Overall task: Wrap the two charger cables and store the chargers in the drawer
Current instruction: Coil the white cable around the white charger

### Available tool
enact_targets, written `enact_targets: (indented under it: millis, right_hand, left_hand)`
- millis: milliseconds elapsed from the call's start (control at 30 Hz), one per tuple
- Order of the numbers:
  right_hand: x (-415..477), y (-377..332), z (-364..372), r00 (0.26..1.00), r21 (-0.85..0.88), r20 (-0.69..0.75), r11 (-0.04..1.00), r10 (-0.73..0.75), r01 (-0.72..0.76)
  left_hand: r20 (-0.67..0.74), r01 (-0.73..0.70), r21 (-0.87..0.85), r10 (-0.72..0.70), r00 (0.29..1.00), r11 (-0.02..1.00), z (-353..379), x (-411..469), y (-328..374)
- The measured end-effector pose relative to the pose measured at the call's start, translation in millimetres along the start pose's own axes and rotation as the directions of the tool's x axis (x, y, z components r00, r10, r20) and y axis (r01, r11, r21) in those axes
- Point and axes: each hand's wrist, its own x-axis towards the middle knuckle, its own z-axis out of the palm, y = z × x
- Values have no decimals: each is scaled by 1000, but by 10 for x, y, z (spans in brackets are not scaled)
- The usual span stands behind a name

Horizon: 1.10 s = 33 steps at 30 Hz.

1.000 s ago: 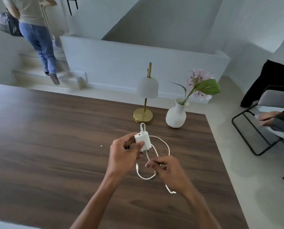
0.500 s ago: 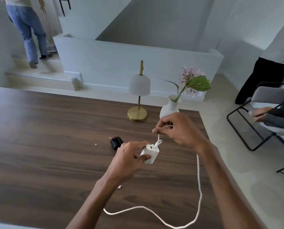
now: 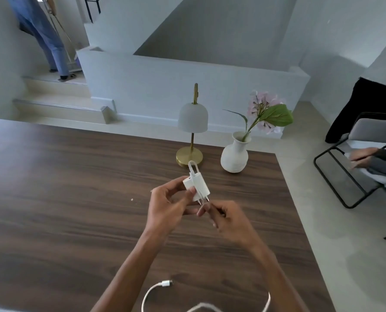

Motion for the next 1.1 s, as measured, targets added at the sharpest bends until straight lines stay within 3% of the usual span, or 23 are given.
enact_targets:
  millis: [167, 333, 533, 700, 767, 867, 967, 1100]
  right_hand:
    - [-140, -258, -46, 1000, -238, -5, 971, -4, 3]
    - [-30, -709, -360, 1000, -495, -26, 869, 9, -20]
    - [236, -1054, -641, 998, -584, 66, 810, -18, 54]
    - [429, -1279, -806, 984, -592, 145, 787, -105, 172]
    - [512, -1302, -829, 976, -557, 151, 802, -158, 216]
    - [665, -1192, -834, 974, -461, 119, 858, -194, 227]
    - [764, -870, -784, 985, -314, 69, 934, -157, 170]
    - [558, -437, -516, 994, -182, 42, 977, -102, 108]
  left_hand:
    - [-77, -101, 250, 124, 989, 963, 5, 56, -46]
    - [54, -322, 588, 362, 931, 741, 46, 15, -32]
    - [175, -391, 730, 399, 900, 560, 6, 42, 155]
    - [264, -378, 780, 285, 922, 499, -82, 26, 212]
    - [300, -367, 748, 211, 930, 553, -91, 4, 267]
    - [357, -270, 548, 70, 931, 792, -95, -23, 350]
    - [360, -247, 302, 130, 924, 921, -129, -40, 405]
    - [179, -213, 145, 186, 966, 966, -187, 6, 359]
